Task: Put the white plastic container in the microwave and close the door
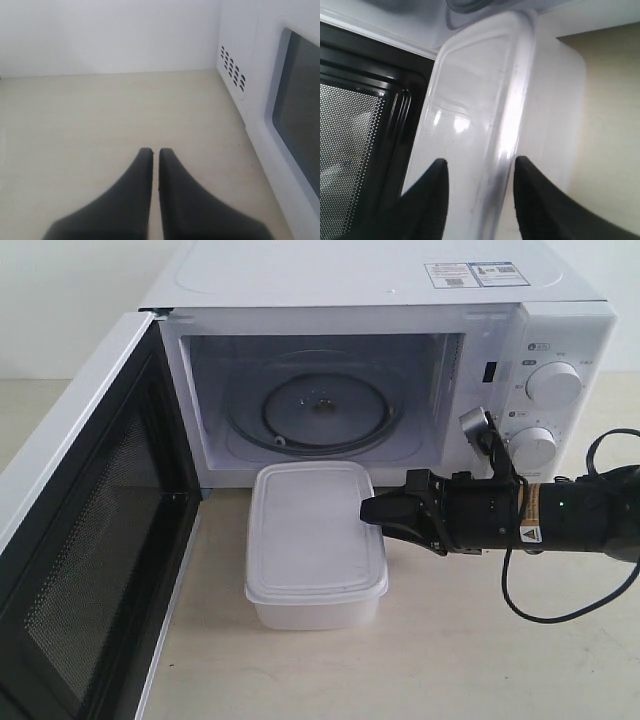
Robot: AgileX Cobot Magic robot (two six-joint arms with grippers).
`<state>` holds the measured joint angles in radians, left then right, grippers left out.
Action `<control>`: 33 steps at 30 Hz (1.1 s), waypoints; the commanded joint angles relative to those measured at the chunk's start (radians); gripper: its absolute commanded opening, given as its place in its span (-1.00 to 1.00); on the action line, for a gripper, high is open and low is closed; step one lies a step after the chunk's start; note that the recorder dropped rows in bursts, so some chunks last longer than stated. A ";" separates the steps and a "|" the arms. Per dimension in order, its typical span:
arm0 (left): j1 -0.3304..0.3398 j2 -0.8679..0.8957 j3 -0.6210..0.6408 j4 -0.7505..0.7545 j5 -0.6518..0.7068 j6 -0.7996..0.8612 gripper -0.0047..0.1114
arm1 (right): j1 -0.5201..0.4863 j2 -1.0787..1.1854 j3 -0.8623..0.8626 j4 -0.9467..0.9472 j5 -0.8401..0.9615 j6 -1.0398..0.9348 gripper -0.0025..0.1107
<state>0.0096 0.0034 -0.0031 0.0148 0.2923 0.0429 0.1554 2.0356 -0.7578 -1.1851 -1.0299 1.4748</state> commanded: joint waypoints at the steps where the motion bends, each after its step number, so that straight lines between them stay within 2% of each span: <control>1: -0.008 -0.003 0.003 -0.007 -0.004 -0.009 -0.84 | -0.006 0.002 -0.002 -0.005 -0.006 -0.012 -0.29; 33: -0.008 -0.003 0.003 -0.007 -0.004 -0.009 -0.84 | 0.008 0.002 -0.002 -0.006 0.028 -0.009 -0.29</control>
<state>0.0096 0.0034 -0.0031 0.0148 0.2923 0.0429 0.1539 2.0356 -0.7578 -1.1870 -1.0004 1.4748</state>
